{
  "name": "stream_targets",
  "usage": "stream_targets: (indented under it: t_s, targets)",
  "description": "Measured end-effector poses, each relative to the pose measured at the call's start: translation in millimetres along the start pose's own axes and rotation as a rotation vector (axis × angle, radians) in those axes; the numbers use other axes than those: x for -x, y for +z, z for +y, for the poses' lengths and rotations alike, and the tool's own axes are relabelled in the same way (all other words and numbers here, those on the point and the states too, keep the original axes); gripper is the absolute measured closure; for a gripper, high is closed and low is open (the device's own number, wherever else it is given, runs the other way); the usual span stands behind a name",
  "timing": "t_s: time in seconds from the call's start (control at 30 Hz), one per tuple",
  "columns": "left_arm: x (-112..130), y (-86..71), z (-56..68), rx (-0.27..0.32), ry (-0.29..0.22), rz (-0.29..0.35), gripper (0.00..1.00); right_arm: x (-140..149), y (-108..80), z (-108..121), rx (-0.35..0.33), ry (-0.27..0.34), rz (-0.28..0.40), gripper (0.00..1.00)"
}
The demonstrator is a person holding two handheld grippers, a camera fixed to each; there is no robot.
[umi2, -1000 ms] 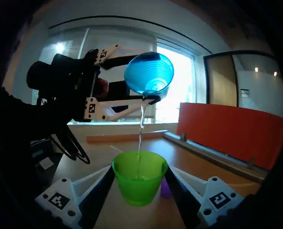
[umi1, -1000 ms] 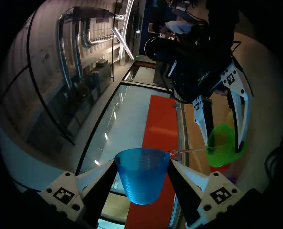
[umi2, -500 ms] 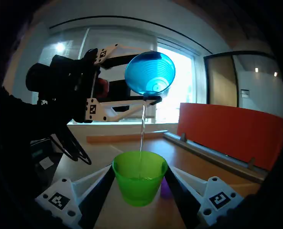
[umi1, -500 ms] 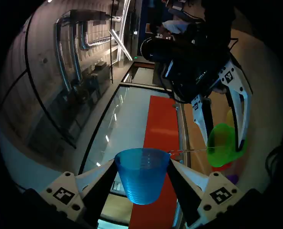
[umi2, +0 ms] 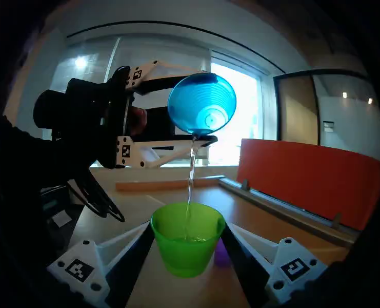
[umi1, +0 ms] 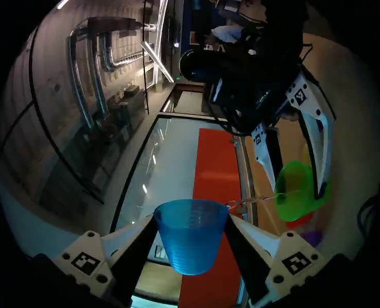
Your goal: Pour water
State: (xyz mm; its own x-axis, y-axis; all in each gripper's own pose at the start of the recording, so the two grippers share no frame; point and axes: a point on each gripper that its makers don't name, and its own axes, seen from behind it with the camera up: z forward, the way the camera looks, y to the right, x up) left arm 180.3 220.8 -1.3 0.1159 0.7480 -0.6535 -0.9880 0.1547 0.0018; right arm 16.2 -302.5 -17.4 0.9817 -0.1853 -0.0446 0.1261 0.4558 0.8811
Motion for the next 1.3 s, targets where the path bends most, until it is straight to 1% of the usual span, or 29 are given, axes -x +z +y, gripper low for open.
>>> stream_targets:
  t_s: [0.6,0.9,1.3]
  targets:
    - [-5.7,1.8,-11.9,-0.022,0.066,0.010,0.13,-1.0,-1.6,0.8,0.002,-0.004,0.002,0.09]
    - [-7.0,-0.3,-6.3,-0.024,0.096,0.011,0.13,-1.9,-1.7,1.6,0.003,-0.004,0.003,0.09]
    - [-11.1,1.4,-5.6,-0.034,0.130,0.018,0.13,-2.1,-2.6,3.0,0.007,-0.003,0.004,0.09]
